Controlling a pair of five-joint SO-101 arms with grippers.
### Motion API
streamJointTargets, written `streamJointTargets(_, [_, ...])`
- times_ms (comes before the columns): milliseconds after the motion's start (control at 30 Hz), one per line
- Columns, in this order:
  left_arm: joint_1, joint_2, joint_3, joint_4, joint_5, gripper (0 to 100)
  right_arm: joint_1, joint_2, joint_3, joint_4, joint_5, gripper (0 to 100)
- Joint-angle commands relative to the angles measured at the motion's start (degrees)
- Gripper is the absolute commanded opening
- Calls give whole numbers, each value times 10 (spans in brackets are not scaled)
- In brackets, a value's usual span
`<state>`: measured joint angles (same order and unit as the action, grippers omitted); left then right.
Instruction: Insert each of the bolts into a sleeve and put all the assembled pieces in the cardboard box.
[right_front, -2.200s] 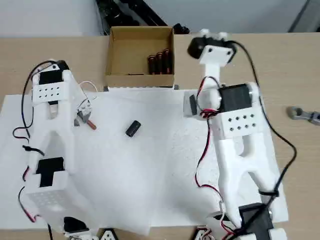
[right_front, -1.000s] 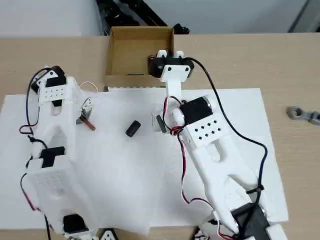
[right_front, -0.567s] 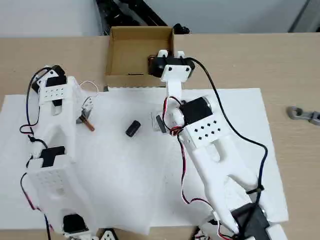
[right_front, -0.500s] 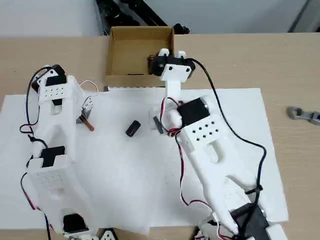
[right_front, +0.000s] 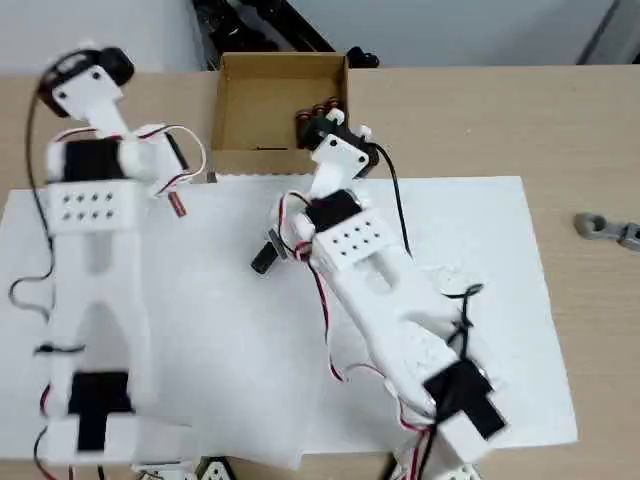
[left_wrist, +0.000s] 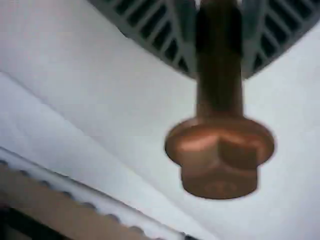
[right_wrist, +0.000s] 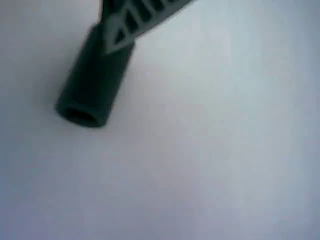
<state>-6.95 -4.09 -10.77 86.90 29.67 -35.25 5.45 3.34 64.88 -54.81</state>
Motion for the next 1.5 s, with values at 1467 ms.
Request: streamJointTargets(1467, [-44,-186,-19,134,-74,5,-66,346,-295,162,-24,101])
